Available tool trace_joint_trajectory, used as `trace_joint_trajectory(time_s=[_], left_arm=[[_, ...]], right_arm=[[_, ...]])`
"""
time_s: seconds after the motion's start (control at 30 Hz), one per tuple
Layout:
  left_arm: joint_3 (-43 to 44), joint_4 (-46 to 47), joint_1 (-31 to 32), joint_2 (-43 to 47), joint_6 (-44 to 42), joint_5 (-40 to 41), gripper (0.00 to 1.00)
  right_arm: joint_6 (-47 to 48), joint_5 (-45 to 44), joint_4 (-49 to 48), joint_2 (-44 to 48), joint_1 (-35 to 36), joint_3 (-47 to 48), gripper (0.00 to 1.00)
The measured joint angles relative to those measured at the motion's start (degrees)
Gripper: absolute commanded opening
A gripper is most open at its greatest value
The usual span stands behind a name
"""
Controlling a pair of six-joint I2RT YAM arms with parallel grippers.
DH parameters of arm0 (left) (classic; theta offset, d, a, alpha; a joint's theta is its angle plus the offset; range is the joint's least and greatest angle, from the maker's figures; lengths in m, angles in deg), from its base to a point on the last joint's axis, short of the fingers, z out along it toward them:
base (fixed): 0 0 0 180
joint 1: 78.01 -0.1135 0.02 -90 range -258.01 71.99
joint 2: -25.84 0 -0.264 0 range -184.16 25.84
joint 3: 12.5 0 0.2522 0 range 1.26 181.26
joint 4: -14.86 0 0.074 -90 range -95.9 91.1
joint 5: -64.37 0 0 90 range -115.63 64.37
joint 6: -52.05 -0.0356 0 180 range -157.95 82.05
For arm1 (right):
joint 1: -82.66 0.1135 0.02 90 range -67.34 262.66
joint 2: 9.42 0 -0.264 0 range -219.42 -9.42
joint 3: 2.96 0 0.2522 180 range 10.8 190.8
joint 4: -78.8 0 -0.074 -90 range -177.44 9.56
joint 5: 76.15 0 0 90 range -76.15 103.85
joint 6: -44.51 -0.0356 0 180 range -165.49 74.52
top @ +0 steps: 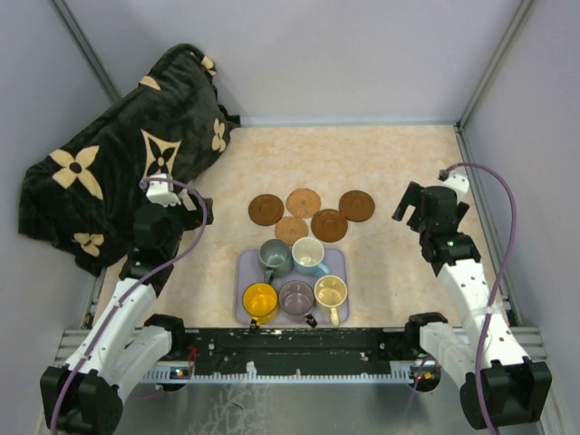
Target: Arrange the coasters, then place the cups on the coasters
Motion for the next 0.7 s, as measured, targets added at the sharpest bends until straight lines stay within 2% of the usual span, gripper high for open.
trace_joint_trajectory(time_s=[0.17,0.3,0.37,0.43,0.5,0.7], left_arm=[[0.0,0.0,0.0,-0.8,0.5,-0.6,1.00],[0.0,0.1,0.0,-1.8,1.1,-1.8,1.00],[-0.1,0.3,0.0,-2.3,1.3,-2.4,1.00],[-0.2,0.9,0.0,-2.8,1.5,-3.0,1.00],[-0.8,1.9,0.0,-3.5,1.7,-3.4,1.00],[-2.2,4.6,0.2,-7.0,1.8,-5.4,1.00]], right_arm=[[0.1,3.2,-2.2,-0.9,0.0,-1.2,0.99],[0.2,3.8,-4.3,-6.1,1.2,-1.2,0.98],[0.5,3.6,-4.7,-9.2,3.0,-1.2,0.90],[0.9,3.2,-5.1,-12.1,5.1,-1.2,0.73],[1.4,3.3,-6.0,-14.4,6.5,-1.2,0.61],[2.2,4.4,-9.4,-21.1,6.9,1.0,0.52]])
